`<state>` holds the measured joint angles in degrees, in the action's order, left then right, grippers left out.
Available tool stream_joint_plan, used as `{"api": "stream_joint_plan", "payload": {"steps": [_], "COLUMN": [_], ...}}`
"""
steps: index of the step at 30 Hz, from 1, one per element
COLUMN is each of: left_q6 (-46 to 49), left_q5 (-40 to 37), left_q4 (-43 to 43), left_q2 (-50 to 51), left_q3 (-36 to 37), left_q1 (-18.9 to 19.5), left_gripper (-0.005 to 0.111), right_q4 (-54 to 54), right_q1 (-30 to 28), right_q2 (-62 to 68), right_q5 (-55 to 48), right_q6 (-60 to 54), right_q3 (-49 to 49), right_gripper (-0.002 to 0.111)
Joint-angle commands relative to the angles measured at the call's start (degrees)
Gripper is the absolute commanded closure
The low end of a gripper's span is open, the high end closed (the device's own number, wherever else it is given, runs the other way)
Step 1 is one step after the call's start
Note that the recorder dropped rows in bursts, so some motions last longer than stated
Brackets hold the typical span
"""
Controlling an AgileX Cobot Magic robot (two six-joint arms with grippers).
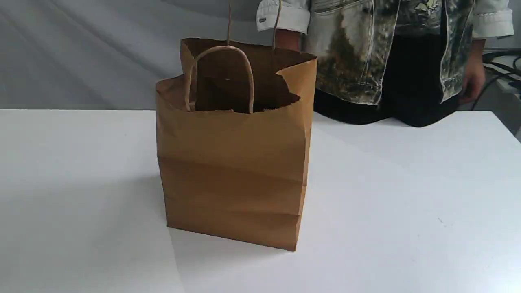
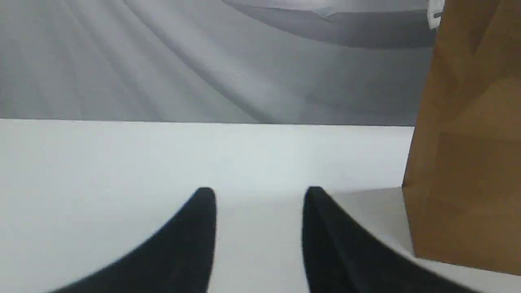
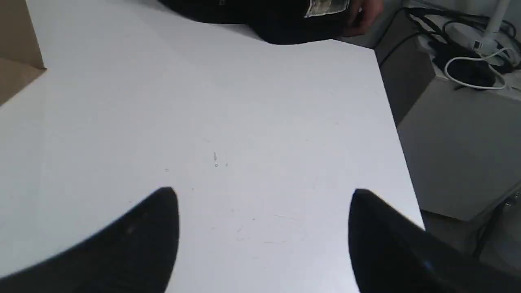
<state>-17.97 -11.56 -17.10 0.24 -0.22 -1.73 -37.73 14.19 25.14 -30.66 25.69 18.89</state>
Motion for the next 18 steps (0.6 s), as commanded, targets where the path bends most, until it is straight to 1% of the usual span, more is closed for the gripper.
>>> {"api": "stream_joint_plan", "payload": {"steps": [1,2,5,8,10,14,18], "left_q6": [0.6,0.1,0.1,0.1,0.1,0.1,0.1], "left_q5": [3.0,3.5,3.9,3.4,1.6,-2.0,-2.0], "left_q4": [-4.0,-6.1,-5.9,-5.9,-5.9,-2.3,-1.0], "left_q2": [-0.2,-0.2,-0.2,-0.2,-0.2,-0.2,-0.2], "left_q3": [0.2,0.2,0.2,0.2,0.2,0.2,0.2], "left_q1": [0.1,0.1,0.1,0.1,0.1,0.1,0.1], "left_gripper": [0.085,0.089,0.107,0.107,0.107,0.107,0.107], "right_q4": [-0.2,-0.2,-0.2,-0.2,-0.2,-0.2,-0.2], "right_q1": [-0.4,-0.4,-0.4,-0.4,-0.4,-0.4,-0.4], "right_q2": [-0.1,-0.1,-0.1,-0.1,-0.1,-0.1,-0.1], "right_q5": [0.5,0.5,0.5,0.5,0.5,0.5,0.5], "right_q6": [0.1,0.1,0.1,0.1,0.1,0.1,0.1], "right_q3": [-0.4,-0.4,-0.4,-0.4,-0.4,-0.4,-0.4], "right_gripper": [0.049,0.049,0.049,0.049,0.049,0.049,0.049]}}
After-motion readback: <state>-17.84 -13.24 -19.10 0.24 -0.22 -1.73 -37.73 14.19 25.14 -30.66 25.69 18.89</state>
